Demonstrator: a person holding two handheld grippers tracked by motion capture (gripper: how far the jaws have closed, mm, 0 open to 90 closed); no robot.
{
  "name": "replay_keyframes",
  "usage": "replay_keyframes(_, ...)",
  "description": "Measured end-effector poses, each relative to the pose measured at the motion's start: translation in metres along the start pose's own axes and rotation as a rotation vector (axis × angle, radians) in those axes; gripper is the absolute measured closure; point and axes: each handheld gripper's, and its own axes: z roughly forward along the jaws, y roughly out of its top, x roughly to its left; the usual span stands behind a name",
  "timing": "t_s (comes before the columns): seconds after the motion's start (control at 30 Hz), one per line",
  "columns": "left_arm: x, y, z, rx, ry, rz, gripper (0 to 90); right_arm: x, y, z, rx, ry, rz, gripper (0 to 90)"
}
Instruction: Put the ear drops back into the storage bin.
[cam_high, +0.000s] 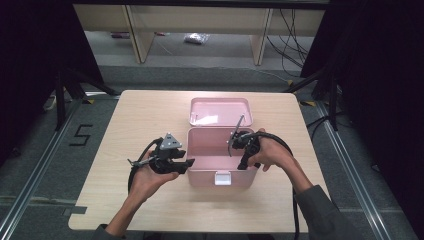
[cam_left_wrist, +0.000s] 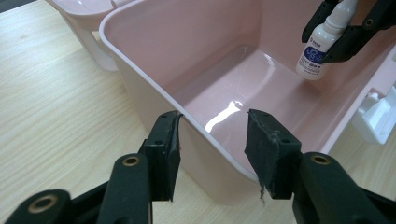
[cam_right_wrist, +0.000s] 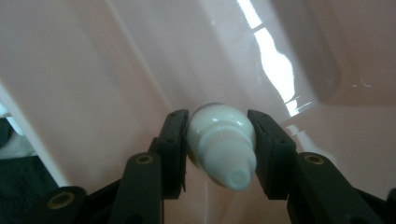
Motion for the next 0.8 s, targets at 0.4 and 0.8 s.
replay_keyframes(0.4,0.000,0.000,0.000,-0.001,0.001,-0.002,54.2,0.001,-0.003,-0.003,0.015,0.024,0.025,59.9)
replay_keyframes(0.8,-0.002,0.000,0.001,0.000,0.006,-0.006,53.5,0.000,-0.010,-0.032,-0.102,0.019,0.070,51.4)
